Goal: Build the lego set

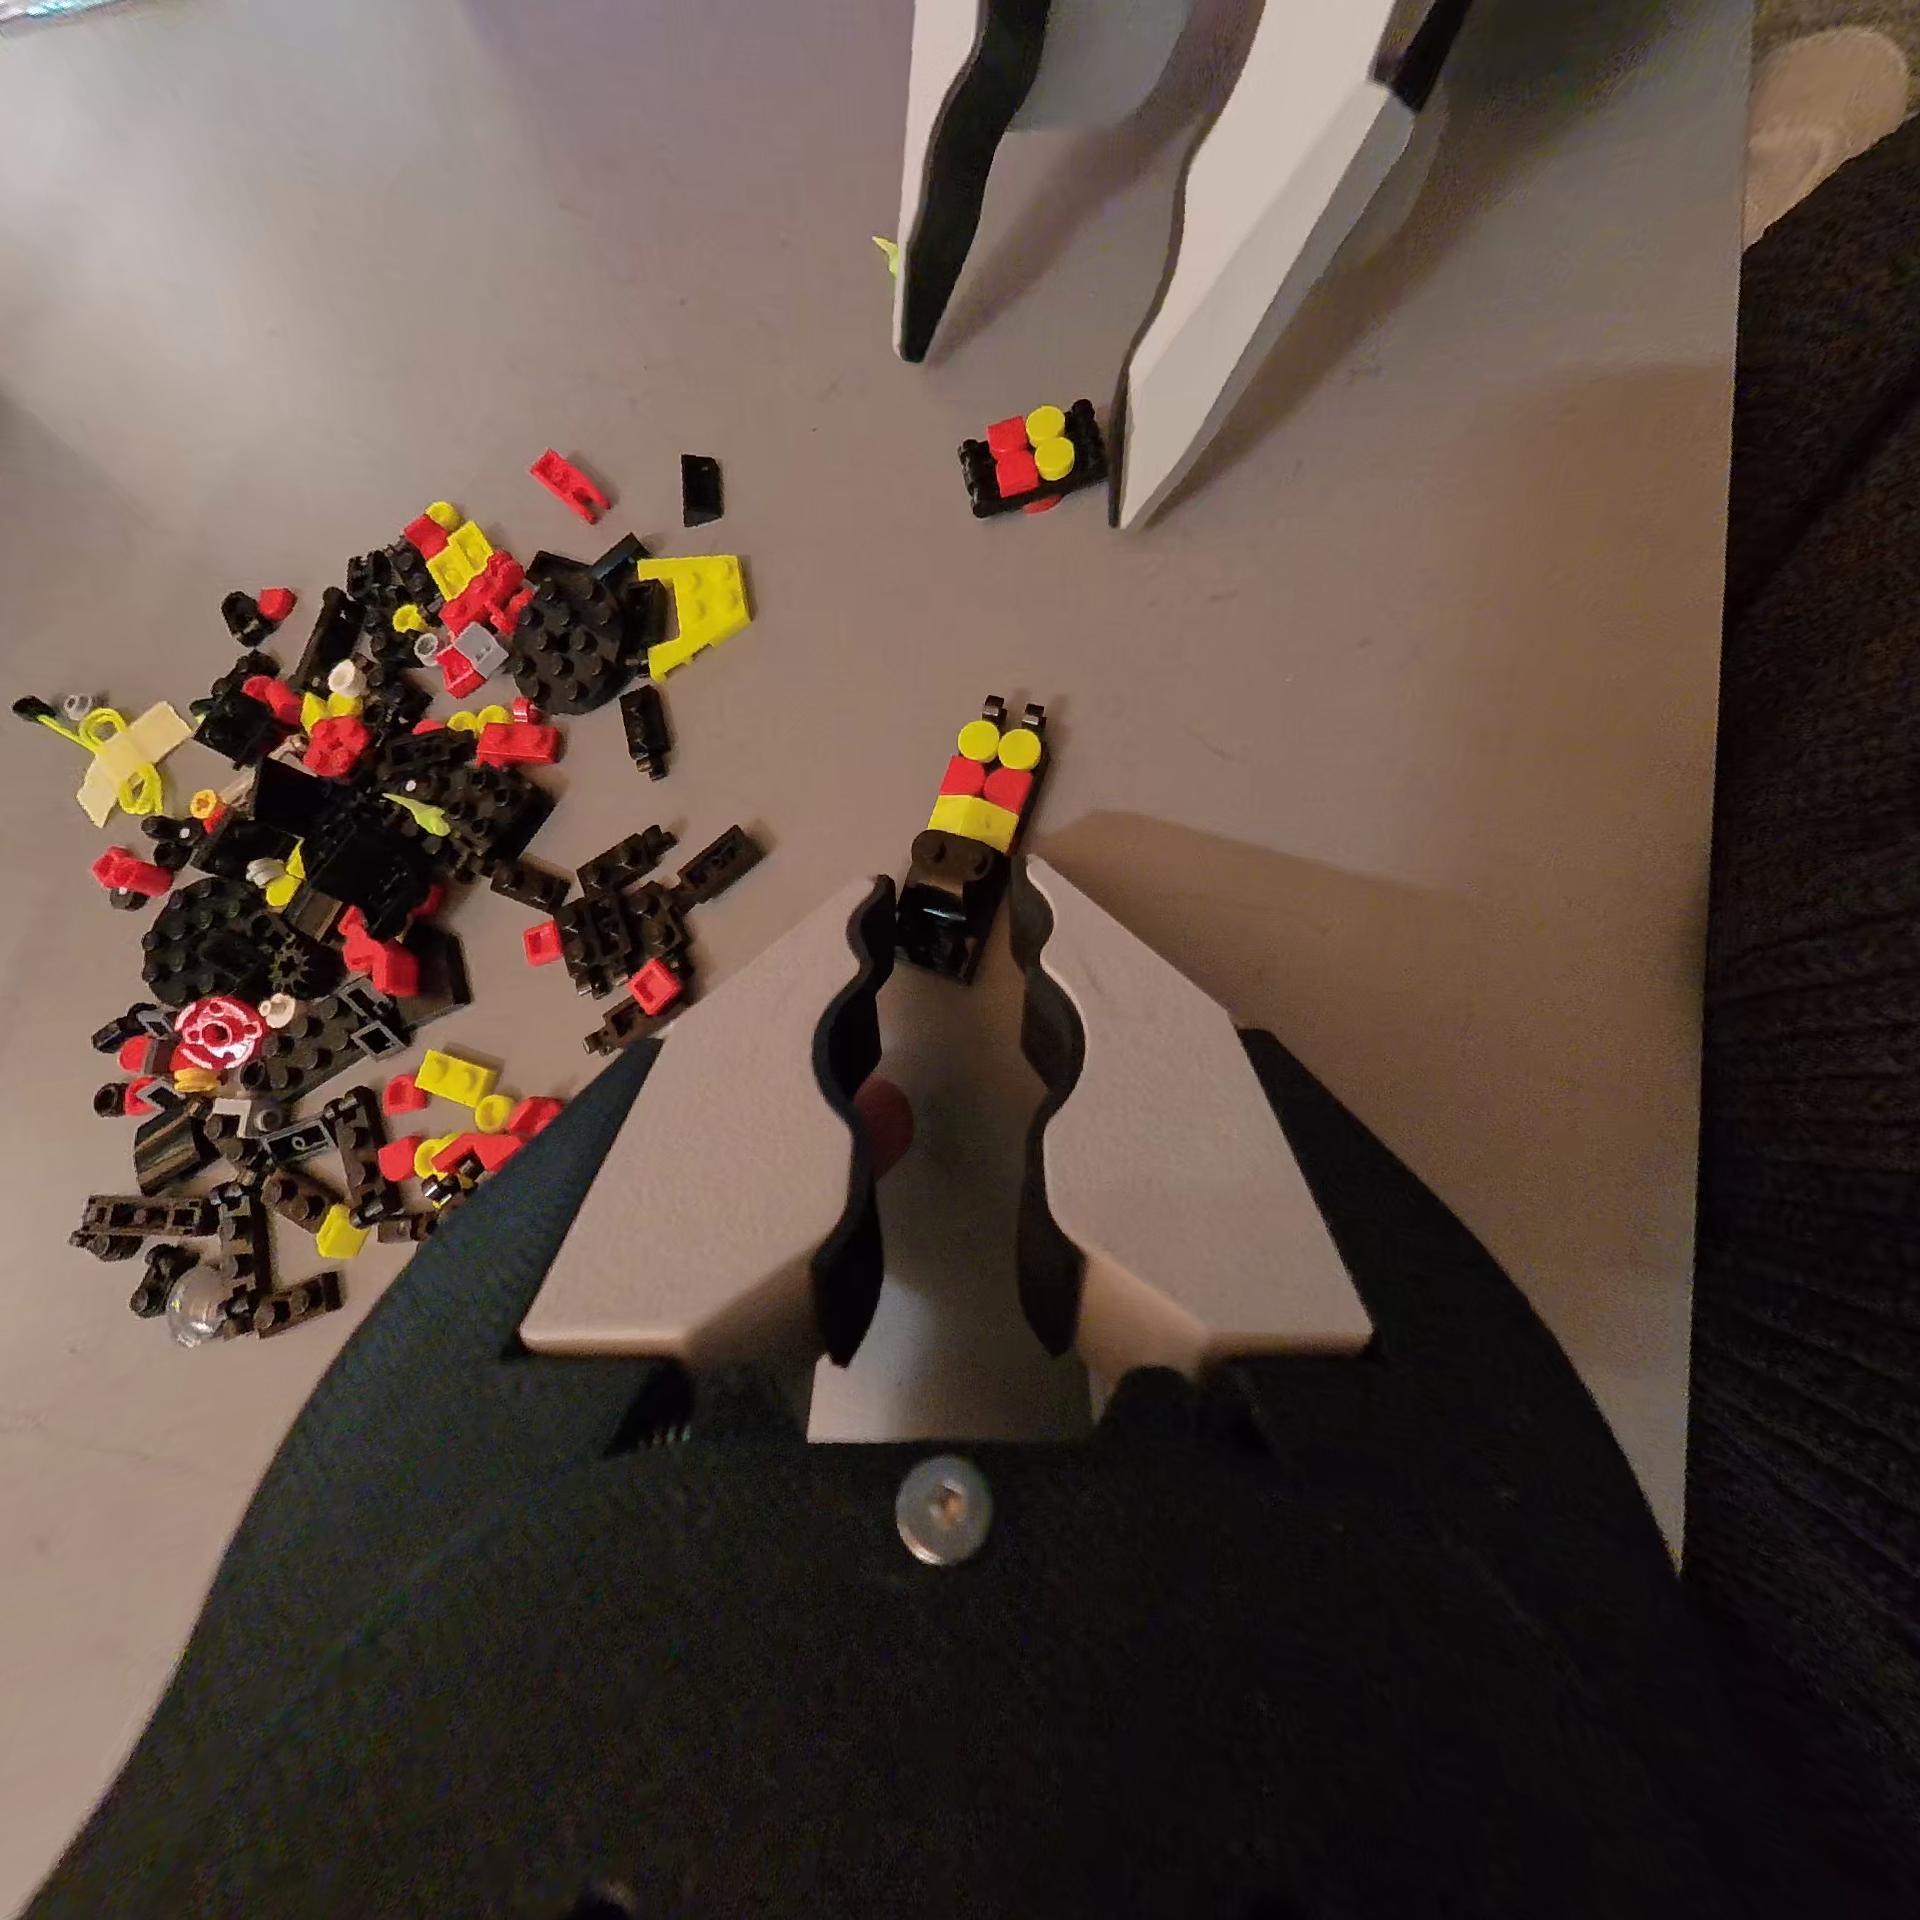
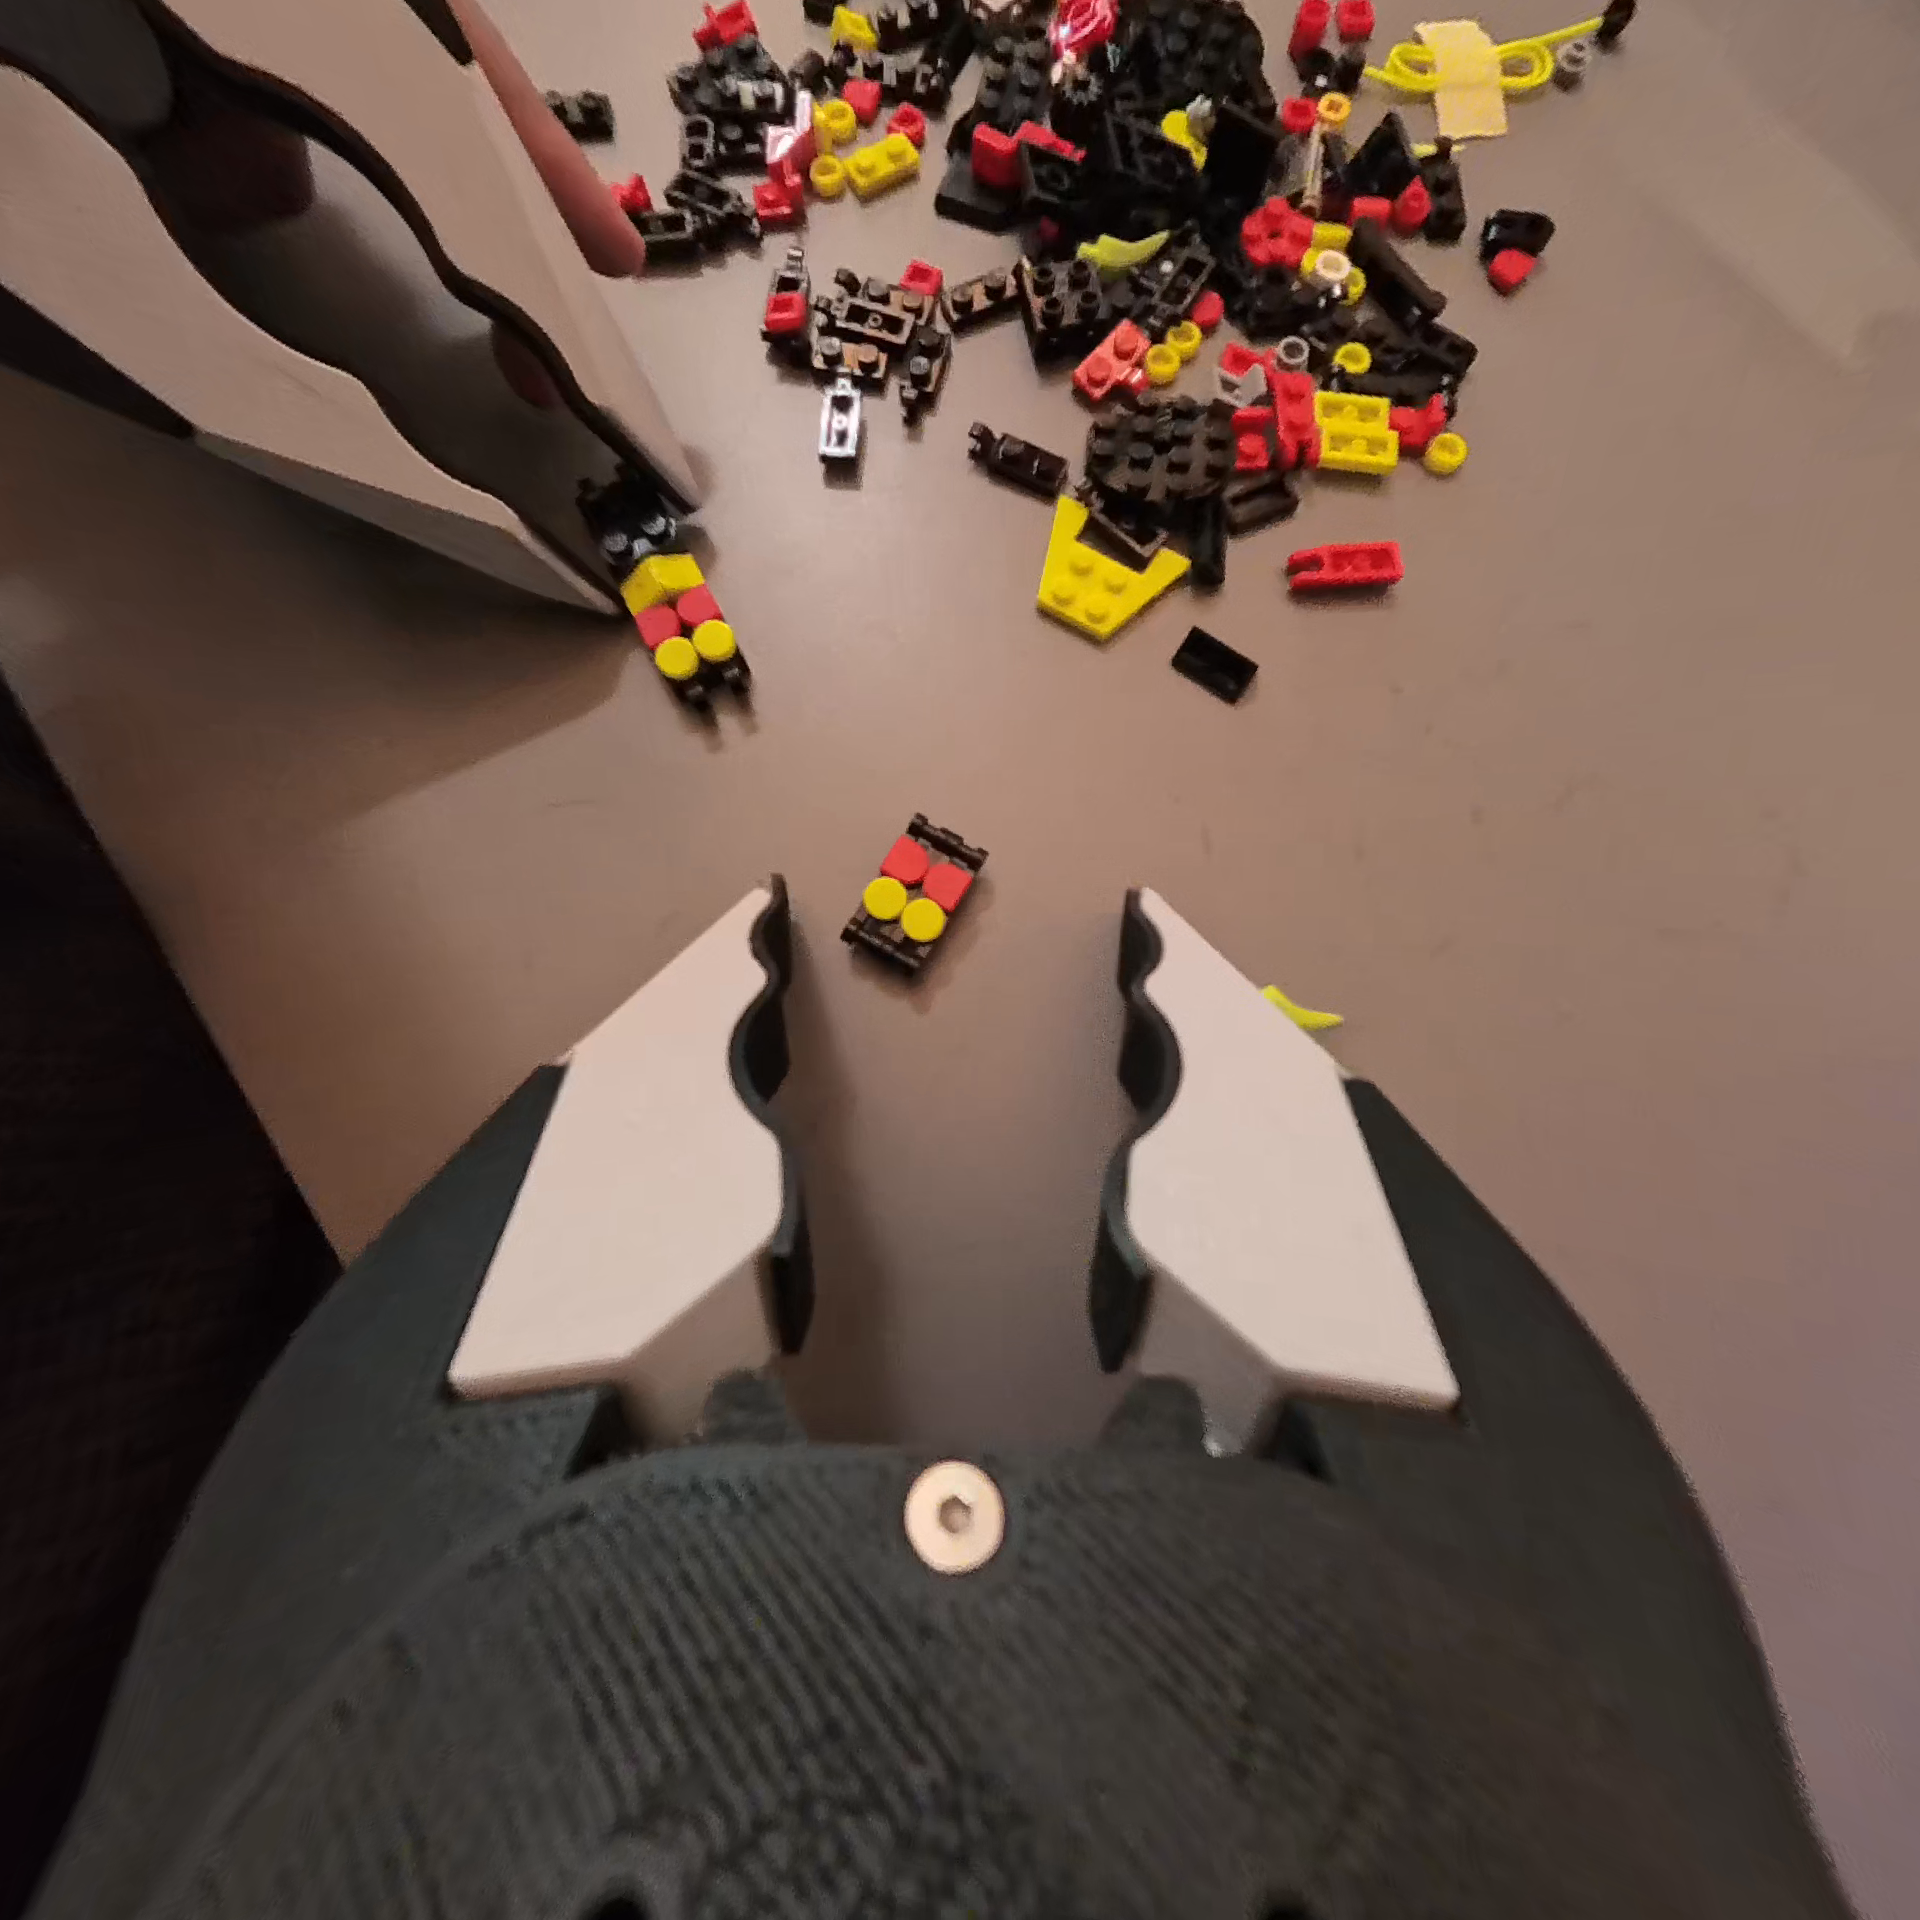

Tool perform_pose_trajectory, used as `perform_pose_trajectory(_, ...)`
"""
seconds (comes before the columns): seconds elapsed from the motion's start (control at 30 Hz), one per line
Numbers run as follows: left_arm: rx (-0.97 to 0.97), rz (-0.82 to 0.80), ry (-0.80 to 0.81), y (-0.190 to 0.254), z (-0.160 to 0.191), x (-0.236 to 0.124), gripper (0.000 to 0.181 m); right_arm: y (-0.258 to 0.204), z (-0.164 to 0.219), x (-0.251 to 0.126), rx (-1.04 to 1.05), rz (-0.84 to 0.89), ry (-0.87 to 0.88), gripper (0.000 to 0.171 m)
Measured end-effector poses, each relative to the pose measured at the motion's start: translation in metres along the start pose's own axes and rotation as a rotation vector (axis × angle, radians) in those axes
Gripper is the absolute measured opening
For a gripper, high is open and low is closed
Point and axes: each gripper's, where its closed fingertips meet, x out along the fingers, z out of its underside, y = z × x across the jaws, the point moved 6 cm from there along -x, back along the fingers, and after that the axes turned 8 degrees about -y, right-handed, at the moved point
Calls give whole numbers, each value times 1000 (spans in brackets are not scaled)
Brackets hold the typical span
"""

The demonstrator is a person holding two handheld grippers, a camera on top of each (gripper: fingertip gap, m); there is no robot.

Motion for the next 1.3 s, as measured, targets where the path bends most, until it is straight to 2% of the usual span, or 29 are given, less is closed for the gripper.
perform_pose_trajectory(0.13,0,-1,0,0,0,0,21,-1,1,2,-5,17,-17,63)
perform_pose_trajectory(0.37,0,0,0,0,0,0,21,0,2,2,10,-2,-18,49)
perform_pose_trajectory(0.6,-1,0,-1,0,0,-1,21,-2,1,2,-22,-2,-12,30)
perform_pose_trajectory(0.7,-1,0,-1,0,0,-1,21,-2,1,2,-46,9,-14,16)
perform_pose_trajectory(1.07,-1,1,-1,1,0,-1,21,-8,0,1,-104,-28,-4,15)
perform_pose_trajectory(1.3,0,-1,0,1,0,-1,21,-19,-1,-1,-150,-128,-3,15)
